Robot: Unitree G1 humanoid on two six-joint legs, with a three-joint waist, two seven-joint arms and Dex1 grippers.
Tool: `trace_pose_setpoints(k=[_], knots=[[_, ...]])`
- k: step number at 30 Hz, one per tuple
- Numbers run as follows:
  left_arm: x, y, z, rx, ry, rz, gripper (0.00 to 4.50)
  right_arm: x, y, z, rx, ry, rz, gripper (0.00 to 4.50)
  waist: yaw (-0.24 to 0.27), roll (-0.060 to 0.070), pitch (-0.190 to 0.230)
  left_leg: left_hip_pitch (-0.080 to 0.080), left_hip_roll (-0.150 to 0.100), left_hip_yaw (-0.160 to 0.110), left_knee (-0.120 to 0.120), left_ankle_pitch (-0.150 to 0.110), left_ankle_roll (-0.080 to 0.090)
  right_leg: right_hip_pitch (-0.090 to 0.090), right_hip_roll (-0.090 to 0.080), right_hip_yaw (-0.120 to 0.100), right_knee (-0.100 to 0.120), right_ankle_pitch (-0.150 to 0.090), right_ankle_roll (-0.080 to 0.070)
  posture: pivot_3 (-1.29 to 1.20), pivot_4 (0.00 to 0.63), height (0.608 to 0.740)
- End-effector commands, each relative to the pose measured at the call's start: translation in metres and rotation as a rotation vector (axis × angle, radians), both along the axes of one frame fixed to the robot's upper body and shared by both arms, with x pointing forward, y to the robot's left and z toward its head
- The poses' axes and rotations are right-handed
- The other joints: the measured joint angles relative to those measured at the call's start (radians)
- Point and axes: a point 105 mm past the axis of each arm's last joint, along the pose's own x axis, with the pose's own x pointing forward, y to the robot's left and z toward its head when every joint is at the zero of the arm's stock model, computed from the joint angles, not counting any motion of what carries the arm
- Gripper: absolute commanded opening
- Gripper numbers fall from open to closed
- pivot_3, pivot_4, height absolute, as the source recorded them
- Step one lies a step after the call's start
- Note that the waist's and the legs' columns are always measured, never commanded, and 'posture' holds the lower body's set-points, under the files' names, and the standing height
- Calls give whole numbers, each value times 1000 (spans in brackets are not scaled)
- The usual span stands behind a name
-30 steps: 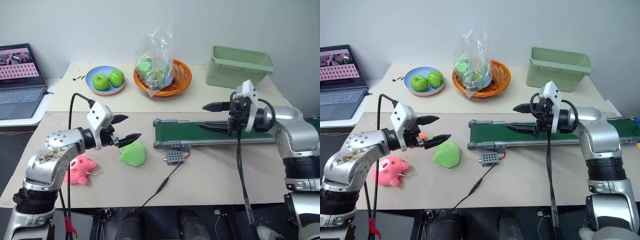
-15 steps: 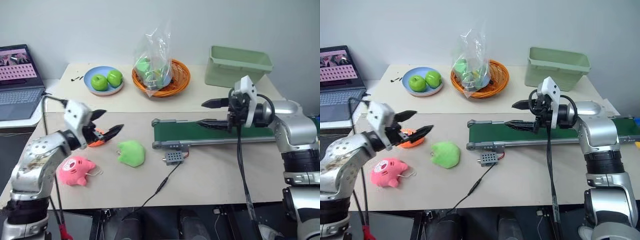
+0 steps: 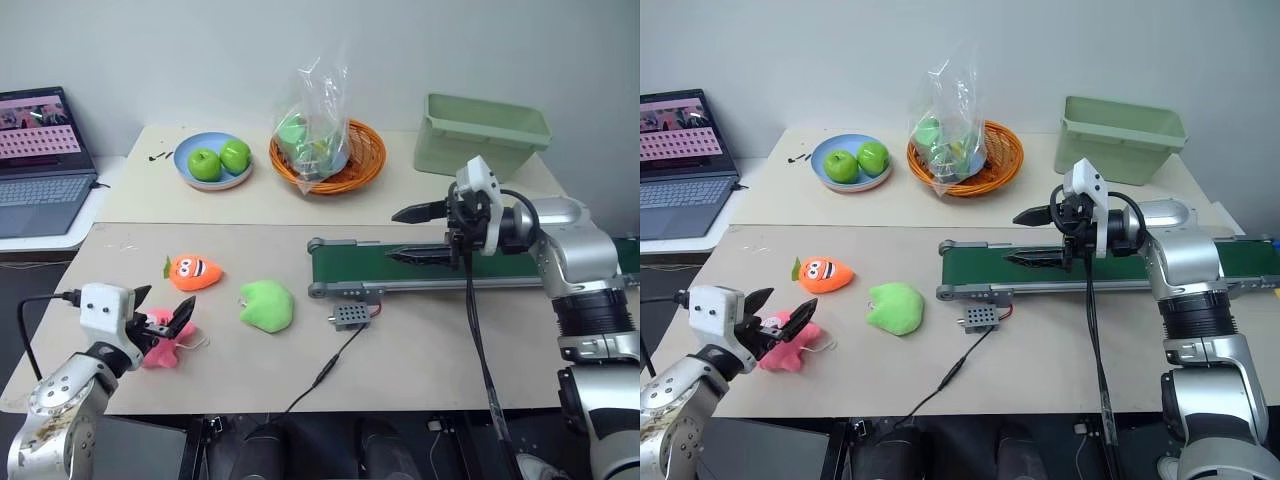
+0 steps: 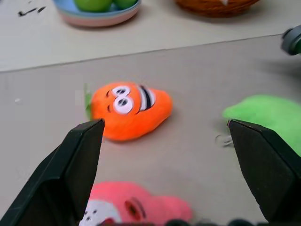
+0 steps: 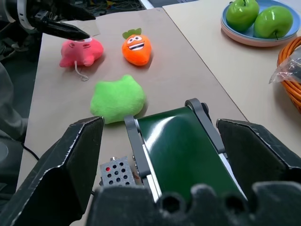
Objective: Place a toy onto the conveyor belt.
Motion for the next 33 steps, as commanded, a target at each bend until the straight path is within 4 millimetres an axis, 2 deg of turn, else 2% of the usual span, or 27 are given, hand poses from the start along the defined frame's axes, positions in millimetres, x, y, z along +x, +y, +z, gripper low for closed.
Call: trace_pose_setpoints(k=[1,7,16,19,21,22,23,26,28,30,33], knots=[[1,12,-2,-4,-15,64,4480,0,-1,16,-4,-65,7,4500,0,0,0,0,0,0,0,0,0,0,0,0,0,0,0,0,150,740],[-2,17,-19,-15,38,101,4480,0,-7,13,-18,-64,-23,4500,0,0,0,0,0,0,0,0,0,0,0,0,0,0,0,0,150,740],[-18,20,-59,-44,197,138,4480,1,-11,13,-24,-76,-48,4500,-1,0,0,0,0,0,0,0,0,0,0,0,0,0,0,0,150,740],[-20,18,-67,-46,226,137,3812,3,-10,14,-25,-82,-56,4500,-2,1,0,1,0,0,-1,0,0,1,0,0,0,0,0,0,150,740],[-20,18,-69,-46,229,136,2990,3,-10,15,-25,-87,-60,4500,-3,1,0,2,0,1,-1,0,0,1,0,1,0,0,0,0,150,740],[-20,19,-69,-46,227,137,2724,3,-10,15,-25,-88,-61,4500,-2,1,-1,2,0,1,-1,0,0,1,0,1,0,0,0,0,150,740],[-19,19,-67,-45,219,137,2220,4,-10,15,-24,-90,-63,4500,-2,1,-1,2,0,1,-1,0,0,1,0,1,0,0,0,0,150,740],[-13,20,-58,-33,179,134,1349,4,-11,15,-25,-92,-66,4500,-2,1,-1,2,0,1,-1,0,0,1,0,1,0,0,0,0,150,740],[-7,23,-44,-13,124,143,1349,4,-11,15,-25,-92,-66,4500,-2,1,-1,3,0,1,-1,0,0,1,0,1,0,0,0,0,150,740],[-1,26,-19,26,45,138,1349,3,-11,14,-26,-92,-67,4500,-1,1,-1,3,0,1,-1,0,0,1,0,1,0,0,0,0,150,740],[2,23,-1,26,-21,113,1349,3,-11,13,-26,-91,-68,4500,-1,1,-1,3,0,1,-1,0,0,1,0,1,0,0,0,0,150,740]])
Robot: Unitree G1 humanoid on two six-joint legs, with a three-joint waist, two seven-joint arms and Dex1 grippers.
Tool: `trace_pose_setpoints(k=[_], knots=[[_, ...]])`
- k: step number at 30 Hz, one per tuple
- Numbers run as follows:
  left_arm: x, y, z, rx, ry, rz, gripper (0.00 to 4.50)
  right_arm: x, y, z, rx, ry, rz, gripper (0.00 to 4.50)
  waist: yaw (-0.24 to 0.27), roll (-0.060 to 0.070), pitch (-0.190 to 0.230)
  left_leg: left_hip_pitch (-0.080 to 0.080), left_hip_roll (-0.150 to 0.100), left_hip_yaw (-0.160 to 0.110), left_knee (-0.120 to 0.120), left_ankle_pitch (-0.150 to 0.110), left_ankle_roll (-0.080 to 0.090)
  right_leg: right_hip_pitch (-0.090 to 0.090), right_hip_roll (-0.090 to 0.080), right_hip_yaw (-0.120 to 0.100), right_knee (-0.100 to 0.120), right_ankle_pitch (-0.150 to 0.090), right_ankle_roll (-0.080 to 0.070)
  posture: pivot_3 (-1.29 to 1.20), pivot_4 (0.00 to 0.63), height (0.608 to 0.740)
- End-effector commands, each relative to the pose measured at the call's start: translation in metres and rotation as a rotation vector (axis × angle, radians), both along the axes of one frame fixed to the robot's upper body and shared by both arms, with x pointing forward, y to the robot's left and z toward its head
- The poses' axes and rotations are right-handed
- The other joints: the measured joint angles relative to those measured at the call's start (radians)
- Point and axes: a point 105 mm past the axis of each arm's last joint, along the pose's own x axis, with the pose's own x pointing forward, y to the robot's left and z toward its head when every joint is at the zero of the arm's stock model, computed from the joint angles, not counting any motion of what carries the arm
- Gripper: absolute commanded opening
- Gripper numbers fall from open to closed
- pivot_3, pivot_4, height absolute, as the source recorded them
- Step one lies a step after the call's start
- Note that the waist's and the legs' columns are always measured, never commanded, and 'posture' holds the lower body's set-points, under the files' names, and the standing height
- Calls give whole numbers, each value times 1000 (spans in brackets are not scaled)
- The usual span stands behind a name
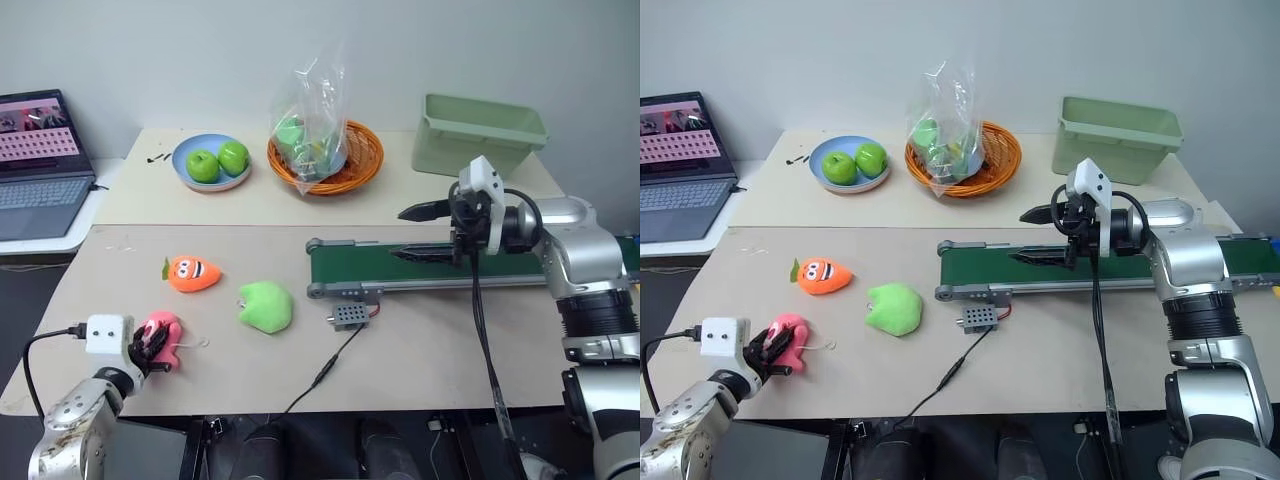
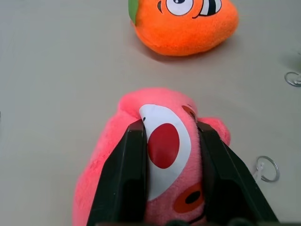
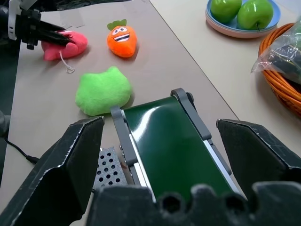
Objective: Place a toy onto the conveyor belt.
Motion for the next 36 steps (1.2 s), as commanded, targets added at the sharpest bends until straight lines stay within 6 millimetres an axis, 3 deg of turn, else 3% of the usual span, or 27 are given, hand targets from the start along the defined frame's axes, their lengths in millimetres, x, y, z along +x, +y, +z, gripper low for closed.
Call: trace_pose_setpoints(k=[1,5,9,11,22,32,36], knots=[[8,-10,51,69,-160,-99,1349,-2,-4,14,2,-70,-5,4500,-1,0,0,0,0,0,0,0,0,0,0,0,0,0,0,0,150,740],[33,-45,103,183,-271,-314,1349,-1,-5,13,5,-75,-20,4500,8,-1,0,-2,0,-1,0,0,-1,-1,0,-2,0,0,0,0,150,740],[53,-71,131,198,-327,-430,1349,-3,-4,13,15,-77,-31,4500,10,0,0,-2,-1,0,0,0,-1,1,0,-1,-2,1,-1,0,150,740],[70,-102,141,200,-338,-567,1349,-6,-6,11,22,-74,-45,4500,8,-1,0,-3,-1,0,0,0,0,0,0,-1,-2,1,0,0,150,740],[120,-179,135,285,-286,-972,1349,-18,-12,13,51,-87,-93,4500,0,-1,0,-5,-1,-1,1,0,0,-2,1,-2,-3,1,0,0,150,740],[137,-254,152,59,-279,-1107,1349,-26,-20,10,51,-94,-156,4500,4,-1,1,-7,-2,-2,3,0,1,-1,1,-2,-3,2,2,0,150,740],[144,-268,154,-71,-236,-1092,1349,-30,-22,10,52,-95,-179,4500,-1,-1,1,-7,-2,-2,2,0,1,-1,1,-2,-3,2,2,0,150,740]])
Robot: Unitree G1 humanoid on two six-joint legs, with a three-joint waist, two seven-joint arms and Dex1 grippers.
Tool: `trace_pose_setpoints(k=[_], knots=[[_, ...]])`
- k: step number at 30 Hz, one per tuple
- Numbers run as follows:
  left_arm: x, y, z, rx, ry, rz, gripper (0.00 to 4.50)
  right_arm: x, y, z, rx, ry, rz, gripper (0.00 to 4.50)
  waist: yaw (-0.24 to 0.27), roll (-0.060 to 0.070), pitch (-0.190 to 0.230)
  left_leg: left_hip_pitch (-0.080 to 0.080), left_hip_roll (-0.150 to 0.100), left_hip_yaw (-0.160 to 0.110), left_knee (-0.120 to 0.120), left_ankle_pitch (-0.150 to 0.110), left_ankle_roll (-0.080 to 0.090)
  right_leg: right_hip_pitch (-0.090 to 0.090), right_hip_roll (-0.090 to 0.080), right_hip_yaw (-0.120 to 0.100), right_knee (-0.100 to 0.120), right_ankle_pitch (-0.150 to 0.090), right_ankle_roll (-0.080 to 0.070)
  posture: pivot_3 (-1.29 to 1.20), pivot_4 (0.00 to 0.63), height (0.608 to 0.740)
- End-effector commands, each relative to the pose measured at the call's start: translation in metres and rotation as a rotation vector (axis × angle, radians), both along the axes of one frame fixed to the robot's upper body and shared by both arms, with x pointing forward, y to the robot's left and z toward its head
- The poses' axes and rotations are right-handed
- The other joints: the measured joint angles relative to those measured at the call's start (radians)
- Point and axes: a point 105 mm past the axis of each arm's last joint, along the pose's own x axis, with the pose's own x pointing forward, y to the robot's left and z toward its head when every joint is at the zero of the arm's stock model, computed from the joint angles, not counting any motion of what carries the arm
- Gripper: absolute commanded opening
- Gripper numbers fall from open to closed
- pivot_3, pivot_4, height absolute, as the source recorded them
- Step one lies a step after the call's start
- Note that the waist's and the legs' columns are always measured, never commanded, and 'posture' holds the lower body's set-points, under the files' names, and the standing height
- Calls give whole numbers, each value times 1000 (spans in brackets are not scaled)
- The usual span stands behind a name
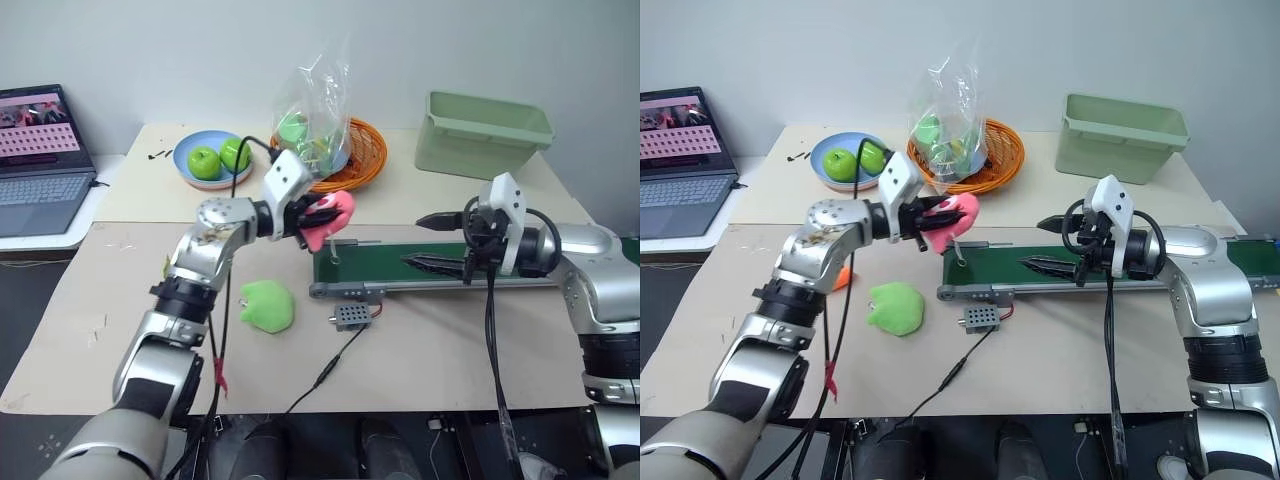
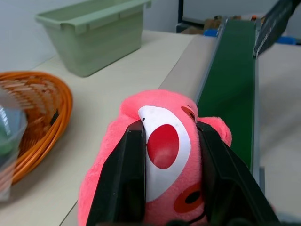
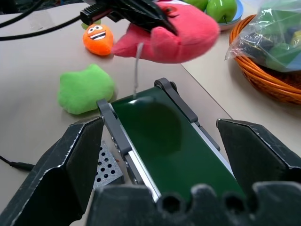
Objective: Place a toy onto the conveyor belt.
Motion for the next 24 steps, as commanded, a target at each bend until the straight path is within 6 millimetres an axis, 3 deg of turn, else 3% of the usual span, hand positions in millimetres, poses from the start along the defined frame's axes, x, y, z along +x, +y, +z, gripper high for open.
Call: trace_pose_setpoints(k=[1,6,13,24], knots=[[5,-9,11,-96,75,4,1349,-6,-7,18,7,-63,-28,4500,0,0,0,0,0,0,0,0,0,0,0,0,0,0,0,0,150,740],[-1,-20,-7,-68,128,-40,1349,-10,-10,18,5,-62,-52,4500,-1,0,0,0,0,0,0,0,0,0,0,0,0,0,0,0,150,740],[-8,-18,-33,5,122,-56,1349,-13,-11,18,12,-61,-73,4500,1,0,0,0,0,0,0,0,0,0,0,1,0,0,0,0,150,740],[-16,-17,-45,48,68,-78,1349,-23,-6,19,23,-28,-32,4500,2,0,0,0,0,0,0,0,0,0,0,0,0,0,0,0,150,740]])
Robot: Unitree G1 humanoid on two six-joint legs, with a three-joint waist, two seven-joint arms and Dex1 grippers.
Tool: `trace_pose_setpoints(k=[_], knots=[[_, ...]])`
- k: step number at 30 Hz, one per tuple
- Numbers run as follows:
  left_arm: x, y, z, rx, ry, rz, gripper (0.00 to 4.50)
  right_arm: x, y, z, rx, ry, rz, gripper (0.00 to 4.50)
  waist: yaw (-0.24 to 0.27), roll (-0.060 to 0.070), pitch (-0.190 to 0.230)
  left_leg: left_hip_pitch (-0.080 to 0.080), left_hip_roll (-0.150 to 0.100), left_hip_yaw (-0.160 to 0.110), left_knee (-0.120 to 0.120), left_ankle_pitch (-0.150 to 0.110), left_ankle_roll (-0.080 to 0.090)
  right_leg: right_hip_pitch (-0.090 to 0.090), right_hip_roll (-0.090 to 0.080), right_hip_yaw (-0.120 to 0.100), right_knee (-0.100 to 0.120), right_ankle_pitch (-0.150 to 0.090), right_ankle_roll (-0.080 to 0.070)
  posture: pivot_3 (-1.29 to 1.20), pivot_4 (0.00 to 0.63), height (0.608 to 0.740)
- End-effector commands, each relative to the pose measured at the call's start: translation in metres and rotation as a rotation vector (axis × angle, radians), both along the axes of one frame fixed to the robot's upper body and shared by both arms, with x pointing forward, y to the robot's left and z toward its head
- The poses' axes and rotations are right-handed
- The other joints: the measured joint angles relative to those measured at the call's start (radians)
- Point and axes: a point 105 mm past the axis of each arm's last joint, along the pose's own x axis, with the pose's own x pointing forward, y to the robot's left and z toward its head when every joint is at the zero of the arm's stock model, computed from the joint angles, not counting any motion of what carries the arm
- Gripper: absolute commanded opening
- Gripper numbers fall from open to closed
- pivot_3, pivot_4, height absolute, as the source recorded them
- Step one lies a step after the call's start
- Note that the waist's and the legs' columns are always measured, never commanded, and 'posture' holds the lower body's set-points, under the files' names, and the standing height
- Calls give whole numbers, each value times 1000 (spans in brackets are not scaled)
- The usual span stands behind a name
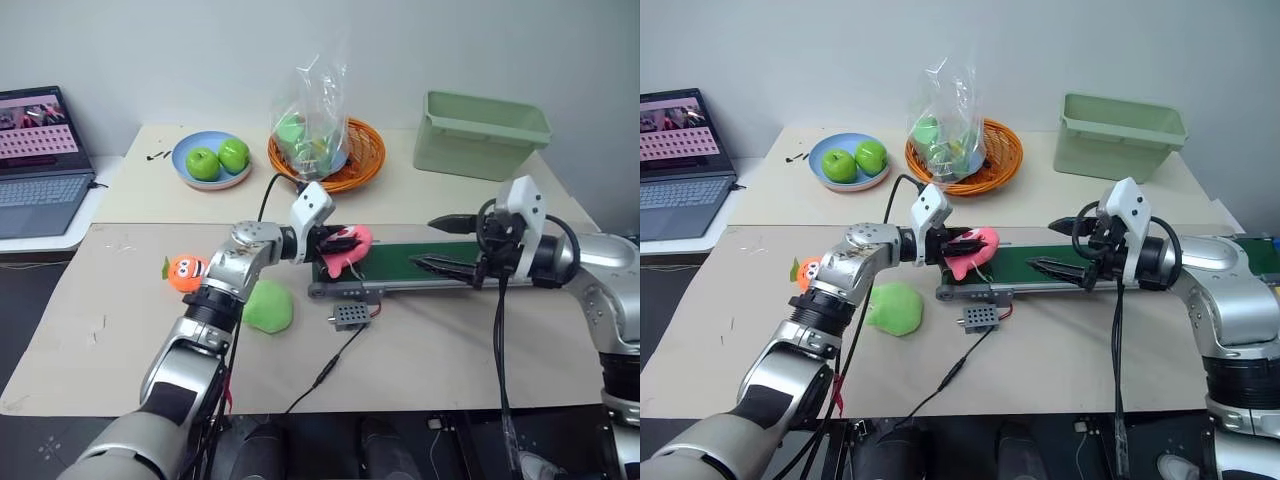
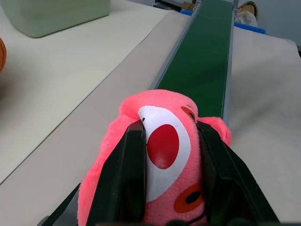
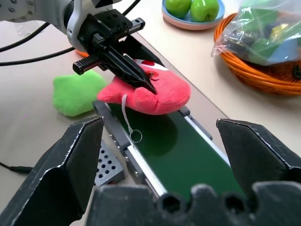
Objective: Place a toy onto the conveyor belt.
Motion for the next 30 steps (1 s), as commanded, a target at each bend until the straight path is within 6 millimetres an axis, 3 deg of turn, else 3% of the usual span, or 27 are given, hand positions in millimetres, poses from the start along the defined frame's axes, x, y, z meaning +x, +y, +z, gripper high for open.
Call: trace_pose_setpoints(k=[1,12,15,21,27,30], knots=[[-6,-6,10,-5,-68,-37,1349,-8,1,14,0,-42,24,4500,0,0,0,0,0,0,0,0,0,0,0,0,0,0,0,0,150,740],[-12,-6,2,2,-73,-49,1349,-12,4,16,-20,-45,36,4500,0,0,0,0,0,0,0,0,0,0,0,0,0,0,0,0,150,740],[-16,-8,3,7,-102,-57,2122,-12,4,16,-21,-48,34,4500,0,0,0,0,0,0,0,0,0,0,0,0,0,0,0,0,150,740],[-19,-9,11,-31,-104,-48,4392,-10,3,18,-31,-64,26,4500,1,0,0,0,0,0,0,0,0,0,0,0,0,0,0,0,150,740],[-18,-10,31,-75,-129,-27,4473,-9,4,20,-31,-73,32,4500,1,0,0,0,0,0,0,0,0,0,0,0,0,0,0,0,150,740],[-22,-11,53,-121,-152,-38,4473,-8,5,21,-32,-75,36,4500,0,0,0,0,0,0,0,0,0,0,0,0,0,0,0,0,150,740]])
